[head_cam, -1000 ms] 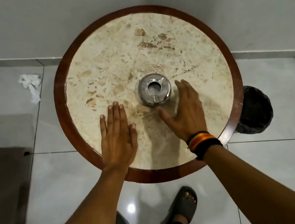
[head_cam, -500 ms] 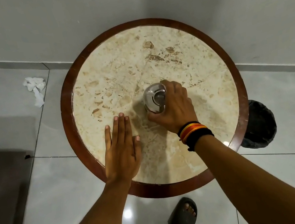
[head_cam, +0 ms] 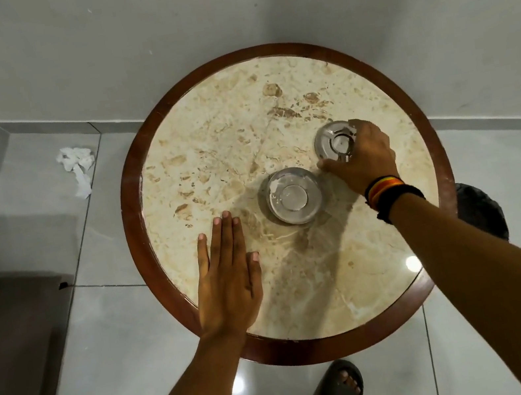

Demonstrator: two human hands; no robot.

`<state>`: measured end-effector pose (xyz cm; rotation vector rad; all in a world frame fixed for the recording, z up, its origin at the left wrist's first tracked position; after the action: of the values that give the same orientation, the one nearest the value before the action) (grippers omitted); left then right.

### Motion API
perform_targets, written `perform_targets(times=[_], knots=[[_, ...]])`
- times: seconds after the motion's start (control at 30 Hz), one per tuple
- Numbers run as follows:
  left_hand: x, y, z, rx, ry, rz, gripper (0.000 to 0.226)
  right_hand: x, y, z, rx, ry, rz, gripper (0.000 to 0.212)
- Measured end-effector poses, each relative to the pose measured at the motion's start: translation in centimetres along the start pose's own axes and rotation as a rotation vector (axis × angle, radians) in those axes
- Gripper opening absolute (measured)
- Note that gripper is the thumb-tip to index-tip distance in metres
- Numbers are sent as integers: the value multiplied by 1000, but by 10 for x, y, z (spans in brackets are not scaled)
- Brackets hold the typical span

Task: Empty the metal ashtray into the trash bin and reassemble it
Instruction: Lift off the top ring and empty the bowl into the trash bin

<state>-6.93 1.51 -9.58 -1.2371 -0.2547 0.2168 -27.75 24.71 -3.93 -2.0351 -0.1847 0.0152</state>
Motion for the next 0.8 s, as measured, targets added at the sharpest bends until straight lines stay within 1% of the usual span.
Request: perform_targets(times=[0.03,0.07,0.13,0.17,0.23,0.3,0.37,0.57,0.67,0.8], knots=[[-1,0,0,7,-2,-2,66,8,-3,-5,-1,-23,34,80],[0,0,0,11,-4,-3,66,20,-6,-12,-3,-64,78,72],[0,-1,0,6,-3,2,65,50,-10,-32,3,-191,141,45],[0,-1,1,4,-3,4,65,68,-8,-43,16,-260,132,33],[0,-2,1,13,-7,1,65,96,4,-58,37,-373,48,22],[0,-2,1,31,-12,-7,65,112,20,-63,52,-440,-30,20],[0,-3,1,45,-13,-14,65,114,30,-63,83,-464,-60,25],[0,-5,2,70,-20,-29,66,114,37,-63,195,-560,-43,12],[-1,-4,1,63,-21,-36,66,119,22,-64,218,-606,12,13],[0,-2,0,-3,0,-44,67,132,-27,-44,191,-568,155,15]])
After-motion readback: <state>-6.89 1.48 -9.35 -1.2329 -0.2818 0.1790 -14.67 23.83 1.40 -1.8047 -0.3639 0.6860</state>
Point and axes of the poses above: each hand's wrist, its own x-axis away from the middle knuckle, its own y-axis out of the palm, z = x × y, the point moved 7 cm from there along -x, towards the middle knuckle, and after that the axes turned 13 degrees about -y, right-handed, at the moved point
